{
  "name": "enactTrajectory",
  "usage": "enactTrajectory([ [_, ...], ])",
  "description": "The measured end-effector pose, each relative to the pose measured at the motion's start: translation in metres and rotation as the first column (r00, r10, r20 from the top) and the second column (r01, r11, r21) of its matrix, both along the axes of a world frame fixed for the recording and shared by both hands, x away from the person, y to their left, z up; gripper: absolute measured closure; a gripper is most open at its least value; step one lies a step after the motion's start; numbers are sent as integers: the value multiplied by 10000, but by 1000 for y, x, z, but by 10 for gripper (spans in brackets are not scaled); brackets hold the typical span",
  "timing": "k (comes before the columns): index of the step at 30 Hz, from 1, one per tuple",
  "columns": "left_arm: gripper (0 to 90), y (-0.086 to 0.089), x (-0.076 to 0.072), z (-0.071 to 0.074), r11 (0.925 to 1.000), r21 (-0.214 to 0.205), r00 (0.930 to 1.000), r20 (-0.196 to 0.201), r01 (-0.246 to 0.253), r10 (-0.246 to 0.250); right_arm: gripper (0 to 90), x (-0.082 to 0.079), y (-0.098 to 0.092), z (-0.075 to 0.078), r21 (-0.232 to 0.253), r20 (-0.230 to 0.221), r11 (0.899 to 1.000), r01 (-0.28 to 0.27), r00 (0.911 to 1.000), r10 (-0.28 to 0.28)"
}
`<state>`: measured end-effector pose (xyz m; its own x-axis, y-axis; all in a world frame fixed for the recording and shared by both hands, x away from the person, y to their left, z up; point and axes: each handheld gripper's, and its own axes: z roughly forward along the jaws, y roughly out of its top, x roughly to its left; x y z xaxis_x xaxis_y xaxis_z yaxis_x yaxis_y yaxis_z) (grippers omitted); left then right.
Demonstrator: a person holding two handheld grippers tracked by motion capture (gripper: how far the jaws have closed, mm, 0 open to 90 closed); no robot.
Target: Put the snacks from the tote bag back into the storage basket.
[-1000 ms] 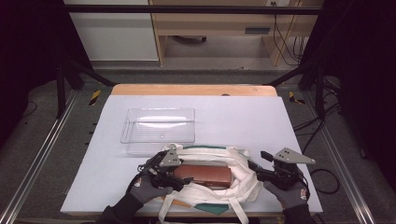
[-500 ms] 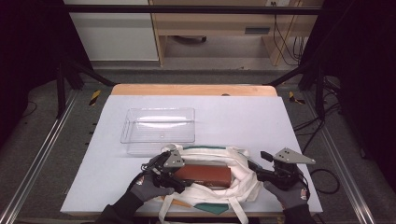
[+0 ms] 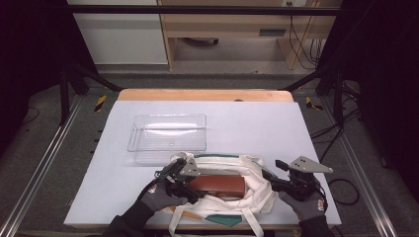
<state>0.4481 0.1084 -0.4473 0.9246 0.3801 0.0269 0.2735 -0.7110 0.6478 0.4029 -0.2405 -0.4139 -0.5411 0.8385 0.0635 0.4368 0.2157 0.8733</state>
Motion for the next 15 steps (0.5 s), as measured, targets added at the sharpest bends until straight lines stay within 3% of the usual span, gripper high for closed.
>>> enactTrajectory([
  [3, 278, -2, -5, 5, 9996, 230, 9997, 184, 174, -178, 384, -1, 0, 1, 24, 40, 10000, -1, 10000, 1],
  [5, 305, -1, -6, 7, 9995, 241, 9997, 44, 223, -224, 385, -1, -1, 1, 62, 31, 10000, 6, 10000, -6],
  [9, 353, 0, -9, 13, 9998, -34, 9997, -177, 186, -187, 386, -1, -3, 1, 93, 64, 10000, 33, 10000, -33],
  [10, 365, 2, -11, 21, 9994, -338, 9995, -295, 108, -118, 386, -2, -3, 1, 88, 77, 9999, 49, 10000, -50],
  [12, 382, 3, -15, 25, 9989, -468, 9997, -252, 41, -53, 386, -2, -3, 1, 103, 110, 9999, 53, 9999, -55],
  [15, 386, 2, -19, 21, 9995, -309, 9998, -184, 30, -35, 386, -3, -3, 1, 79, 133, 9999, 64, 9999, -65],
])
